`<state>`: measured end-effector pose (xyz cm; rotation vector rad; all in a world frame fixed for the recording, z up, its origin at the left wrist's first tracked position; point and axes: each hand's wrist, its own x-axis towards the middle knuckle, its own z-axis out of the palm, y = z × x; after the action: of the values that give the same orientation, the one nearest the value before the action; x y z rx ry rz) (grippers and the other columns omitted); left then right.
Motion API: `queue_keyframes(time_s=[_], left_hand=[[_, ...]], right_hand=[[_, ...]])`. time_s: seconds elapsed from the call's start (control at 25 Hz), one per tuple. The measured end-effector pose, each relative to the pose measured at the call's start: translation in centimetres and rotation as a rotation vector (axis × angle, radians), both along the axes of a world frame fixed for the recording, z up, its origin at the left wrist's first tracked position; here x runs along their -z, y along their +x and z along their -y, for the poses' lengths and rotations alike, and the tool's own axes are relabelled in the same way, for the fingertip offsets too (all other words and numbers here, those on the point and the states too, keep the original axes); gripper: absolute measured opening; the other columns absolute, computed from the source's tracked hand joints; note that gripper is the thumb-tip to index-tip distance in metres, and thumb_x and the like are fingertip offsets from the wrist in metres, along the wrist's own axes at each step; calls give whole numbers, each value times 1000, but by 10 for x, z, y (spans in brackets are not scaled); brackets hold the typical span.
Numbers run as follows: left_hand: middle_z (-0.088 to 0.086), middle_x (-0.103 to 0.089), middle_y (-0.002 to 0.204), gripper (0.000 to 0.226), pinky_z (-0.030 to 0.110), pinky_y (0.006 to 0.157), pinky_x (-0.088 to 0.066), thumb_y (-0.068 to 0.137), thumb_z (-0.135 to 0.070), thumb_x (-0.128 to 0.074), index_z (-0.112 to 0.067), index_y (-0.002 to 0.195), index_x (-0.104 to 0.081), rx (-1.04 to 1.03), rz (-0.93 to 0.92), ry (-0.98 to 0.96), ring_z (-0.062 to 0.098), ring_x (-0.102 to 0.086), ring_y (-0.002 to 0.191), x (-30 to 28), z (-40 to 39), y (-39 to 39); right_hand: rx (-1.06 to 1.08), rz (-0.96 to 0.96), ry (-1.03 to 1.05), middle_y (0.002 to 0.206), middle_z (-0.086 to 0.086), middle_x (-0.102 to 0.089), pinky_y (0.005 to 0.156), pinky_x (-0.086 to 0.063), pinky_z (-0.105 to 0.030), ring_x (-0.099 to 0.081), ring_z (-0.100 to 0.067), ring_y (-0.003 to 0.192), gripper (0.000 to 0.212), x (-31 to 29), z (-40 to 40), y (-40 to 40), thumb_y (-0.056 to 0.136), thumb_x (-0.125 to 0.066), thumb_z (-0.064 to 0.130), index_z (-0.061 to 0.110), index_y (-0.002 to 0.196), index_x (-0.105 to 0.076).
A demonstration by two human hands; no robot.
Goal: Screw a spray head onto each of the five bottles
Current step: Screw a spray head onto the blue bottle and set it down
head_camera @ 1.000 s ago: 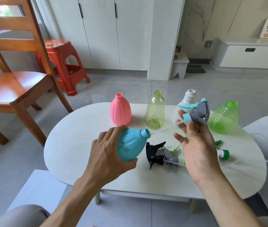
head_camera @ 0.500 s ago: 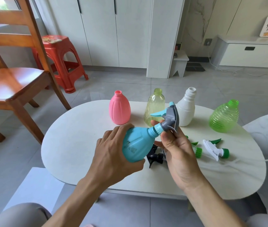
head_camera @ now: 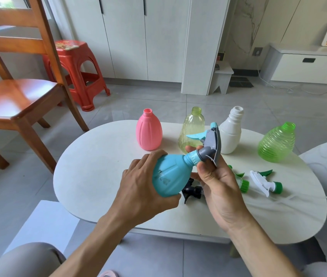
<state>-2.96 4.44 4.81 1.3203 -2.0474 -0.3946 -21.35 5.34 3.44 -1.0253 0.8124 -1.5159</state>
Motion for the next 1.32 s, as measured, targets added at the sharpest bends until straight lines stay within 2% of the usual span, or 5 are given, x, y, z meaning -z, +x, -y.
queue_keyframes(time_s=[0.32,0.64,0.88,1.0,1.32], left_hand=[[-35,-53,104,83,19,77,-43,51,-54,-81,-43,124,-44,56,-39,75,5,-52,92,2,1,1],[-21,-61,97,77,36,64,-60,50,-50,-86,-46,117,-48,76,-149,238,10,-62,87,1,-2,-3],[-22,-63,93,69,14,58,-49,49,-49,-82,-47,109,-48,72,-211,273,4,-61,84,4,-4,-13],[-21,-66,96,70,16,62,-53,48,-52,-81,-45,111,-52,89,-325,379,4,-66,84,2,-3,-14],[-11,-72,96,68,18,64,-56,49,-46,-83,-42,113,-58,140,-498,536,9,-70,83,6,-4,-18]], right_hand=[[-144,-89,-55,137,-9,-64,98,-47,-31,-58,-21,127,35,-5,4,-11,93,-65,30,24,127,-62],[-152,-62,56,121,-7,-71,92,-54,-38,-66,-22,112,36,-6,7,-13,81,-79,36,20,111,-70],[-45,-57,111,104,-6,-73,87,-52,-39,-67,-20,97,27,-6,4,-8,80,-78,32,20,102,-69],[-79,-38,124,111,-3,-74,82,-54,-31,-68,-17,100,35,-9,1,-5,85,-69,41,20,113,-72],[-104,133,239,103,-9,-71,96,-49,-52,-68,-25,96,35,-11,2,3,75,-78,34,17,105,-74]])
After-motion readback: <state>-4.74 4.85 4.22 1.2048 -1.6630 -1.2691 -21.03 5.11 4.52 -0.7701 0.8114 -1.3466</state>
